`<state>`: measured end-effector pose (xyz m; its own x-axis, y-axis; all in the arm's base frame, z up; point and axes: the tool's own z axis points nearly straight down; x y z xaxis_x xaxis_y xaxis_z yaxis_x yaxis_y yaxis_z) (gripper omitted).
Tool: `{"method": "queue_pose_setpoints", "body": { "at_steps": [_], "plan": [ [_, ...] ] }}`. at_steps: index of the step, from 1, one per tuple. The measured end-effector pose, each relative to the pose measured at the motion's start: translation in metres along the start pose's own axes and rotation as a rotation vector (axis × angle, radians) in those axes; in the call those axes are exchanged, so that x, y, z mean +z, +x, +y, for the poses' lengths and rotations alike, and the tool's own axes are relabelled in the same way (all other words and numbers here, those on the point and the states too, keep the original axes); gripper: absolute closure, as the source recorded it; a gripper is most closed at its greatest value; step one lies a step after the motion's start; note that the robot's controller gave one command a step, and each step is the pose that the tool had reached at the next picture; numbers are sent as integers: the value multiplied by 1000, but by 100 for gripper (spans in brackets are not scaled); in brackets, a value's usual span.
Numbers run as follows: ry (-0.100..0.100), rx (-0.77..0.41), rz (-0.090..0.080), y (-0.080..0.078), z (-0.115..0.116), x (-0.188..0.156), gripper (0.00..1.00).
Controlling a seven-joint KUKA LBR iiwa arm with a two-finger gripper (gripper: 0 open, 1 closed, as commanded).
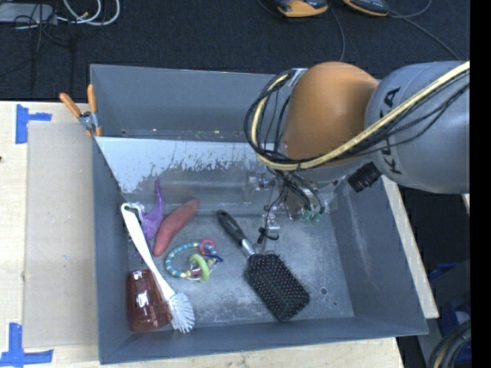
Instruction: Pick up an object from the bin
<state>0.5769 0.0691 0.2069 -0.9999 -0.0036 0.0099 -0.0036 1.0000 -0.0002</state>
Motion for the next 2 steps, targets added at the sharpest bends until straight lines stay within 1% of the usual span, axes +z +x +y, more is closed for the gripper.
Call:
{"method": "queue_pose_setpoints", "body": {
  "at_steps": [1,2],
  "plan": [
    [-1,1,-8,-1,0,-5,0],
    [-1,56,-11,8,-2,37,0]
  ]
}}
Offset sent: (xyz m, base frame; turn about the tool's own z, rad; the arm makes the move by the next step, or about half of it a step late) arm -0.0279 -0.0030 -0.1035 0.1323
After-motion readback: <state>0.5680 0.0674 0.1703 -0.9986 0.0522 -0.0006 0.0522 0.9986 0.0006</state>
